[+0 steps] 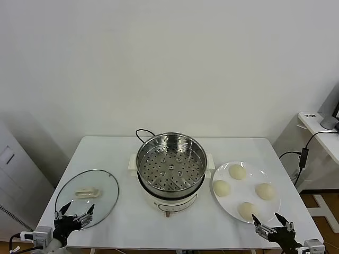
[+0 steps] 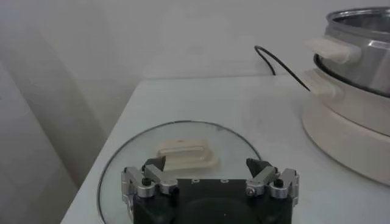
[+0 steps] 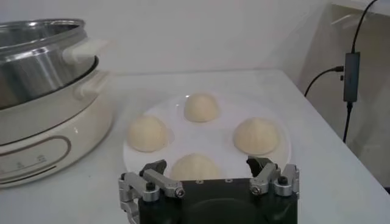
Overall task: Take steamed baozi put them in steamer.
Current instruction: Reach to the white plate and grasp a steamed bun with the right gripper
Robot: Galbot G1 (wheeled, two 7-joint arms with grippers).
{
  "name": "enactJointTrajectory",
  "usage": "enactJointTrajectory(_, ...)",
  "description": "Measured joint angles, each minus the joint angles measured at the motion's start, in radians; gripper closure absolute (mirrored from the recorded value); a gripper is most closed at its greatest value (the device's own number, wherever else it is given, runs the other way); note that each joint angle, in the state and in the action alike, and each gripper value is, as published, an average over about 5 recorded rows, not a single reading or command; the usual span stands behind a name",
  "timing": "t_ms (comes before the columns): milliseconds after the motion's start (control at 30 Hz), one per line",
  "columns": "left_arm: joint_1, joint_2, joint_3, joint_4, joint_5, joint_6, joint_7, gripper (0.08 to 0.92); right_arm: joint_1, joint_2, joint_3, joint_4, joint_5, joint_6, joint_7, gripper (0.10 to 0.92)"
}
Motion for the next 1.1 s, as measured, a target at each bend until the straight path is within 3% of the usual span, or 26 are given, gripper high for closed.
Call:
enactJointTrajectory(533,0.003,0.002,-0.001,0.000,-0.001,-0.002,0.000,0.177,0.035,-0.013,0.023,-0.013,-0.085,0.013,-0.032,0.203)
enactJointTrajectory(1100,-0.005,0.007,0.010,0.002,0.002,0.001,0.000,0.177,0.376,-0.168,-0.014,-0.192,-0.760,0.128,-0.219,0.203)
